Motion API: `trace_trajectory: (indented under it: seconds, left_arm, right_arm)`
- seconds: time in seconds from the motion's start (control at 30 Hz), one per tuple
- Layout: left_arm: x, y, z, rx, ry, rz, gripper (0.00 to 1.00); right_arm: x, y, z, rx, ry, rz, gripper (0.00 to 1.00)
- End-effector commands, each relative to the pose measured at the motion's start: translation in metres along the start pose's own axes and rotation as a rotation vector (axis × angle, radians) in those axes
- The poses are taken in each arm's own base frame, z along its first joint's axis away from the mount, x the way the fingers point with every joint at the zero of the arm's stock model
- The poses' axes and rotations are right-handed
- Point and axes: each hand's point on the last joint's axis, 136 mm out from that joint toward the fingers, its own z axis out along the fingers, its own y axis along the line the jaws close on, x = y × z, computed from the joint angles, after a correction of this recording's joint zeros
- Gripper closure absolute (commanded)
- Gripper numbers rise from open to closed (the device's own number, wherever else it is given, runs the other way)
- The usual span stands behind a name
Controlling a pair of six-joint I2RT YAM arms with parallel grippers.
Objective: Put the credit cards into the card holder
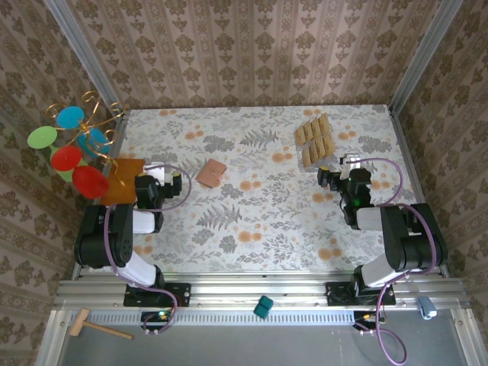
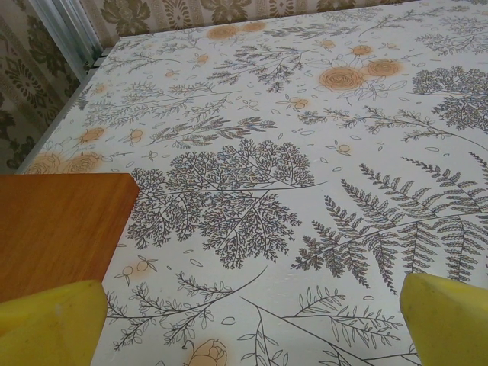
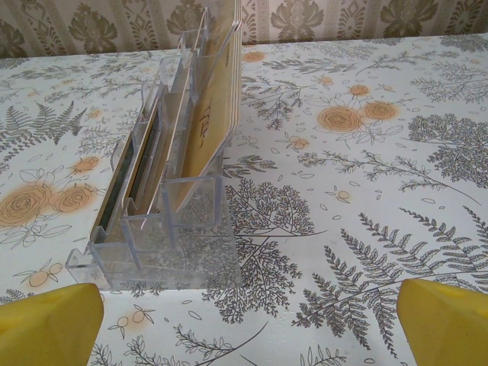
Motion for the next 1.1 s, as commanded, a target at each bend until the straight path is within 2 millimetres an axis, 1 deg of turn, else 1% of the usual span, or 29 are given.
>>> trace_trajectory:
  seconds: [0.0, 0.53, 0.67, 0.83, 0.9, 0.97, 1.07]
  left_arm:
    - [-0.013, 0.004, 0.003, -0.011, -0.031, -0.009, 0.00]
    - [-0.013, 0.005, 0.002, -0.016, -0.031, -0.006, 0.00]
    - [-0.015, 0.014, -0.002, -0.073, -0.047, -0.030, 0.00]
    - [-0.027, 0.012, -0.009, -0.066, -0.051, -0.010, 0.00]
    - [-0.033, 0.010, -0.013, -0.064, -0.049, 0.003, 0.00]
    - [-0.042, 0.006, -0.017, -0.055, -0.043, 0.025, 0.00]
    - [-0.055, -0.004, -0.023, -0.027, -0.039, 0.060, 0.00]
  right_arm:
    - [0.000, 0.001, 0.002, -0.010, 0.000, -0.019, 0.00]
    - [0.000, 0.000, 0.001, -0.007, 0.000, -0.012, 0.00]
    - [-0.002, 0.001, 0.000, -0.014, 0.001, -0.016, 0.00]
    - [-0.013, 0.001, -0.007, -0.012, -0.002, -0.018, 0.00]
    - [-0.018, -0.004, -0.012, 0.018, 0.004, -0.010, 0.00]
    - [-0.027, -0.010, -0.020, 0.059, 0.013, 0.003, 0.00]
    - [-0.032, -0.022, -0.032, 0.128, 0.046, 0.042, 0.00]
